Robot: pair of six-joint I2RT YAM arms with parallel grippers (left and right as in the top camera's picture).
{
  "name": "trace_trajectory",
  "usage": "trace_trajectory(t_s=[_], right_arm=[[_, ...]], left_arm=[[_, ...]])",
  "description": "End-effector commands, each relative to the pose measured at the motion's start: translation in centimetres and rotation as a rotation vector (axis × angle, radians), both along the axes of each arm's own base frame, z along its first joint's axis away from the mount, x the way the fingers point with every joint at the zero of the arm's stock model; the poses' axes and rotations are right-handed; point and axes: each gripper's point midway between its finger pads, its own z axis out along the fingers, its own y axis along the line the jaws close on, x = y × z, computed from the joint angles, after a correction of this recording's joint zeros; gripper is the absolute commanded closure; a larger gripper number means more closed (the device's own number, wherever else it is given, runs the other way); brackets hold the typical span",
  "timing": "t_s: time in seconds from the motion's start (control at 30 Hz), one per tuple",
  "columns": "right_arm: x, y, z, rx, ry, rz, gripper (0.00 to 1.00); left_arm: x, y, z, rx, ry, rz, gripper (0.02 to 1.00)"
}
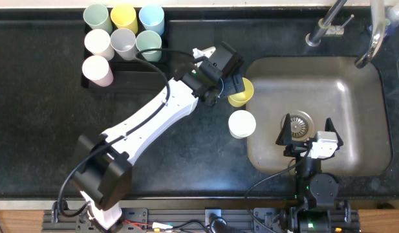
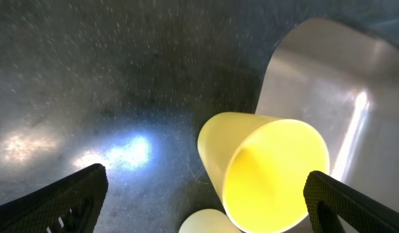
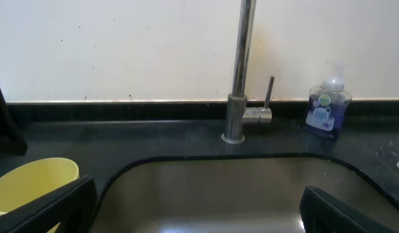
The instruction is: Store Cups
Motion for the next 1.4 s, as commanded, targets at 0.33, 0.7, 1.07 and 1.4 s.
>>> trace_trajectory(t_s=[0.33, 0.7, 1.07, 1.4], right_arm=[[0.0, -0.1, -0.3, 0.011, -0.004, -0.004, 0.005], [0.0, -0.1, -0.3, 0.011, -0.004, -0.004, 0.003], [0.0, -0.1, -0.3, 0.011, -0.004, -0.004, 0.005], [0.0, -0.1, -0.3, 0.011, -0.004, -0.004, 0.003]], left_arm=[[-0.8, -0.8, -3.3, 0.000, 0.097, -0.018, 0.060], [0.5, 0.0, -3.3, 0.004, 0.067, 0.035, 0.978], [3.0, 4.6, 1.0, 0.008, -0.020, 0.151, 0.982], [4.2, 22.8, 6.7, 0.103, -0.021, 0.562, 0.982]])
